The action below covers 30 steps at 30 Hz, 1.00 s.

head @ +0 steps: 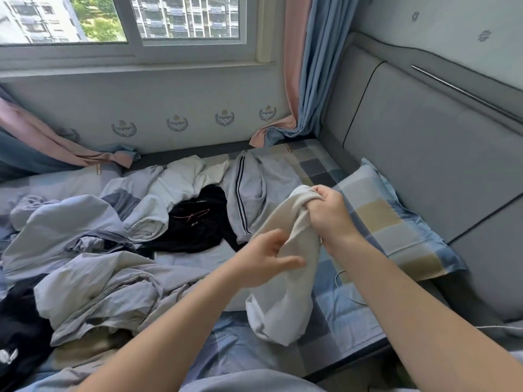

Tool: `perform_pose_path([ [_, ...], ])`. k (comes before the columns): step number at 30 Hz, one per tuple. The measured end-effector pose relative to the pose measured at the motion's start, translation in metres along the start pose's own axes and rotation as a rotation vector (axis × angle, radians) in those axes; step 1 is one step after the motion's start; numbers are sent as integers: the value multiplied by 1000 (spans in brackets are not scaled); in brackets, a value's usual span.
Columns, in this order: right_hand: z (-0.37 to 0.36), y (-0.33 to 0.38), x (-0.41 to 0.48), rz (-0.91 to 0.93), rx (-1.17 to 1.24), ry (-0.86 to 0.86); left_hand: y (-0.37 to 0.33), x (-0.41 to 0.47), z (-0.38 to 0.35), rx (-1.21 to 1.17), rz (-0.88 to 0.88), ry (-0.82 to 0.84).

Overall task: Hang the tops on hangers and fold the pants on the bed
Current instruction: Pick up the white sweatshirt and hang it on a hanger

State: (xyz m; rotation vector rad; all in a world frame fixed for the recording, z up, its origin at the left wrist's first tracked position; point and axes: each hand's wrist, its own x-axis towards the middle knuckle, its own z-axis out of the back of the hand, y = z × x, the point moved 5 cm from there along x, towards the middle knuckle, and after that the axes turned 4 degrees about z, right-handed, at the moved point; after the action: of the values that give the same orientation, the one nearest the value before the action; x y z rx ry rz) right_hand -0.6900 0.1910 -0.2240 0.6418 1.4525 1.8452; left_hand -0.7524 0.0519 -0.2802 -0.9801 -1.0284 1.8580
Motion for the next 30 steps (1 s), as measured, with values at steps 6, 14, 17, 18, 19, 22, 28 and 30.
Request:
perform_pose_path([
  [6,12,4,7,-13,26,-46,7,6,0,67,-20,-123],
  [14,15,-21,-16,-16,108,111,-14,5,48,-328,-2,-375],
  [17,2,-28,-34,34,124,291,-18,3,55,-464,29,-406],
  [18,-4,-30,-40,47,113,358,-20,2,57,-505,34,-418],
  [19,-10,-33,-44,60,84,419,-25,0,58,-534,34,-423],
  [22,-25,-40,-49,102,-31,485,-40,-5,58,-593,4,-390],
  [28,-28,-70,-37,57,-178,388,-64,-16,66,-651,-19,-409],
  [30,-27,-96,-34,-23,-266,398,-63,-18,72,-674,-12,-432],
])
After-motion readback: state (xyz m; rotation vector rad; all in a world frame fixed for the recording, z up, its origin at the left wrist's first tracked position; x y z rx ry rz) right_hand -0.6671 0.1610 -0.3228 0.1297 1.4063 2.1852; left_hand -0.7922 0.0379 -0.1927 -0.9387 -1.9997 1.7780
